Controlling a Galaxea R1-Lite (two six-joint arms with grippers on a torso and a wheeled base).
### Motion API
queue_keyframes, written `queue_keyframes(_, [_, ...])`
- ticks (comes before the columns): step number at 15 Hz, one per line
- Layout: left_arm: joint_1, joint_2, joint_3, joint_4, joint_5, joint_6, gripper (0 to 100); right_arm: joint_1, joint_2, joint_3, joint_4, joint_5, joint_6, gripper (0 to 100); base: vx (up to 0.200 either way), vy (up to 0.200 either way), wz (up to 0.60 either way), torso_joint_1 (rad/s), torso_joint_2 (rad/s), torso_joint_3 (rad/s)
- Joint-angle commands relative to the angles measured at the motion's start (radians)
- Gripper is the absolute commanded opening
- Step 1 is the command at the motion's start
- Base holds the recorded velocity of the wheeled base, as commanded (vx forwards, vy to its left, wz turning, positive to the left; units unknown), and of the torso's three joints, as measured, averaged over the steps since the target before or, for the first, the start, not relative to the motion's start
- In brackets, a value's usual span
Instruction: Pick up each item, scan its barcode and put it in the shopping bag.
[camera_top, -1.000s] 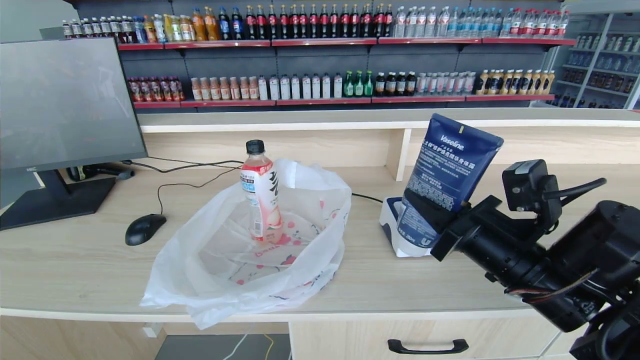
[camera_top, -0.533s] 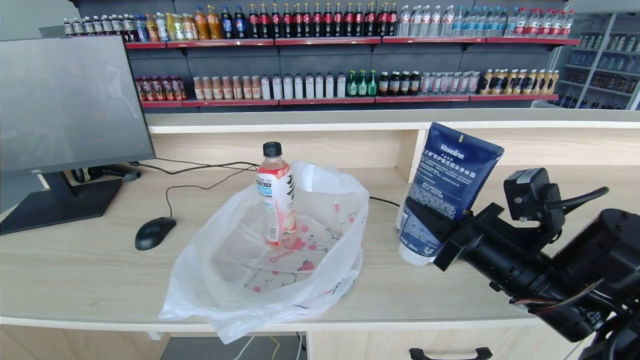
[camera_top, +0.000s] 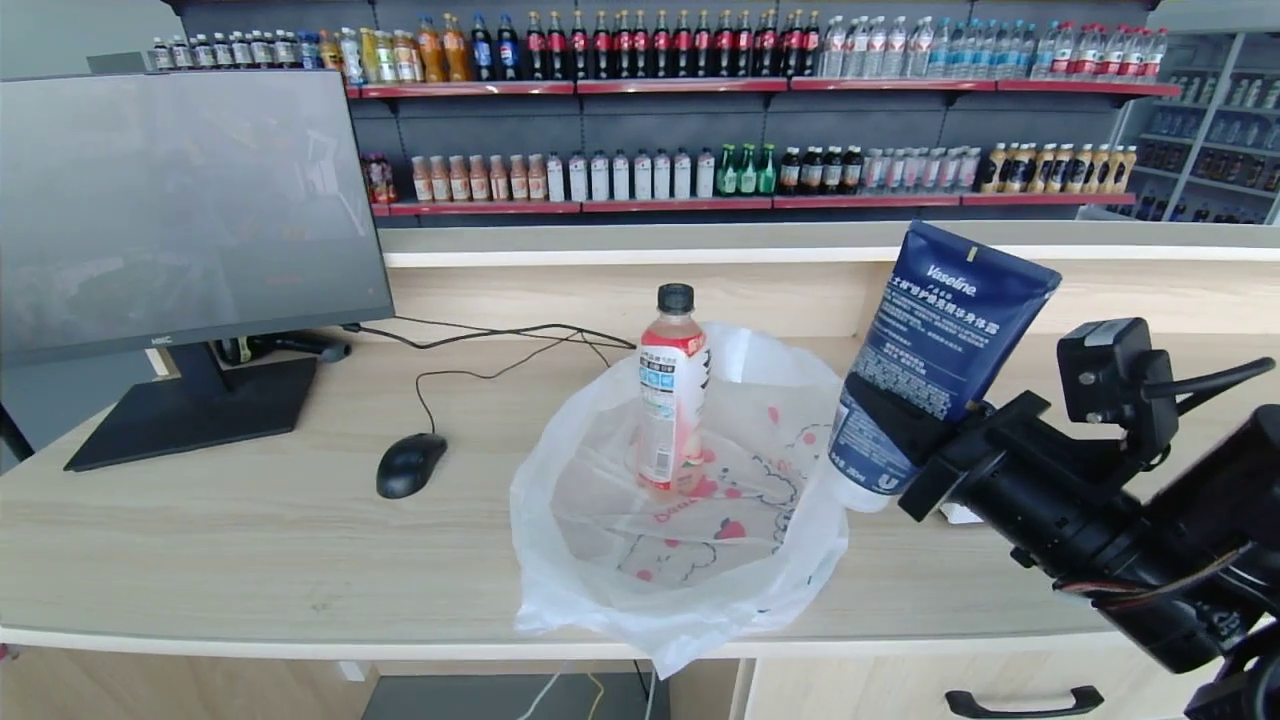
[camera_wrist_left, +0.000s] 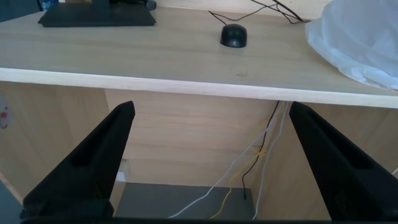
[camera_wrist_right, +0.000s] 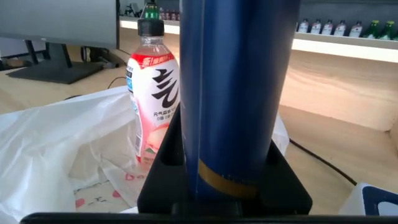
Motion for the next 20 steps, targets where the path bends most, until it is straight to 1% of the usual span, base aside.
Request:
queue_keyframes(1, [0.001,0.0,0.0,0.0,0.0,0.001,100,-0.004,-0.001,-0.015,-0.002,0.002,0.0,0,0.0,0.0,0.0,0.0,0.0,0.0])
queue_keyframes(4, [0.001,0.0,0.0,0.0,0.0,0.001,100,-0.007,0.016,-0.114,-0.002,0.002,0.001,0,0.0,0.0,0.0,0.0,0.0,0.0])
queue_keyframes(5, [0.001,0.0,0.0,0.0,0.0,0.001,100,0.019,0.028,-0.131,-0.002,0.003,0.004,0,0.0,0.0,0.0,0.0,0.0,0.0])
queue_keyframes(11, [0.001,0.0,0.0,0.0,0.0,0.001,100,0.069,0.157,-0.18,-0.002,0.003,0.007,0,0.0,0.0,0.0,0.0,0.0,0.0])
queue_keyframes(14, [0.003,0.0,0.0,0.0,0.0,0.001,100,0.068,0.233,-0.188,-0.002,0.005,0.0,0,0.0,0.0,0.0,0.0,0.0,0.0])
queue_keyframes(20, [0.001,0.0,0.002,0.0,0.0,0.001,100,0.077,0.296,-0.216,-0.002,0.003,0.003,0,0.0,0.0,0.0,0.0,0.0,0.0])
